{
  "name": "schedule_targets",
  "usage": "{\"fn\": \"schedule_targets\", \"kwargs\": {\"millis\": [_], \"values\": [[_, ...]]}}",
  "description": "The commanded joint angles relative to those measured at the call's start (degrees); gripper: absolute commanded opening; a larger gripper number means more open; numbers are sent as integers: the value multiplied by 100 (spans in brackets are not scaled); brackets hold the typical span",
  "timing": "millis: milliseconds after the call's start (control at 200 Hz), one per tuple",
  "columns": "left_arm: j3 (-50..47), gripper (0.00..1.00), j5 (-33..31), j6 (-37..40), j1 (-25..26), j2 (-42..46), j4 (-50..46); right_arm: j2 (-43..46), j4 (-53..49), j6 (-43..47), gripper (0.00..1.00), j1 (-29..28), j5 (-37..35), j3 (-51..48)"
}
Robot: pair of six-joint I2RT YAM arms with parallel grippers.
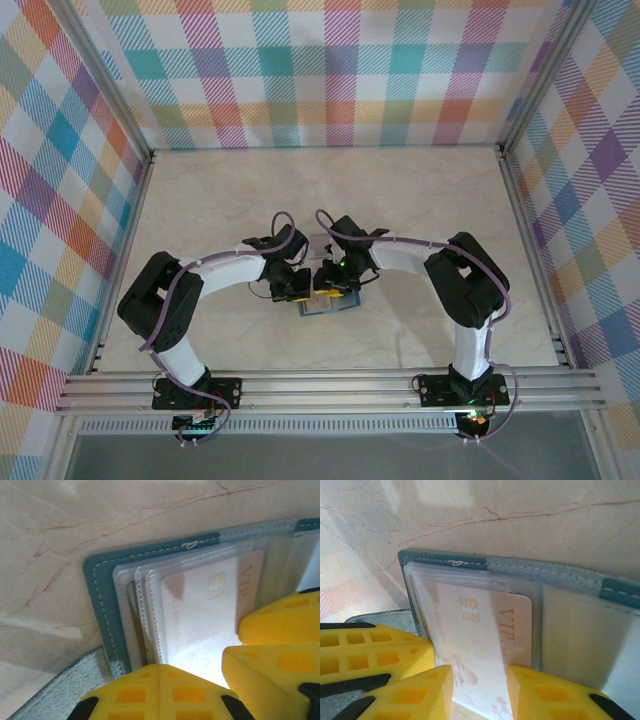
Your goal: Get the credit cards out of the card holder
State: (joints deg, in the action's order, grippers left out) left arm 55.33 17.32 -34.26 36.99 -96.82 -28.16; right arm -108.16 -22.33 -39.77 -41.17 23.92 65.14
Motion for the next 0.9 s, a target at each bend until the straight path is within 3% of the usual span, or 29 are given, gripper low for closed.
{"fn": "schedule_targets", "kwargs": {"millis": [0, 470, 895], "values": [[28, 0, -130, 139, 27, -107, -260, 101, -448, 101, 38, 41, -353, -11], [61, 0, 175, -113, 51, 334, 95, 316, 113, -94, 41, 76, 197, -184], [180, 0, 430, -176, 157, 47, 282, 401, 464, -237, 41, 231, 434, -431]]}}
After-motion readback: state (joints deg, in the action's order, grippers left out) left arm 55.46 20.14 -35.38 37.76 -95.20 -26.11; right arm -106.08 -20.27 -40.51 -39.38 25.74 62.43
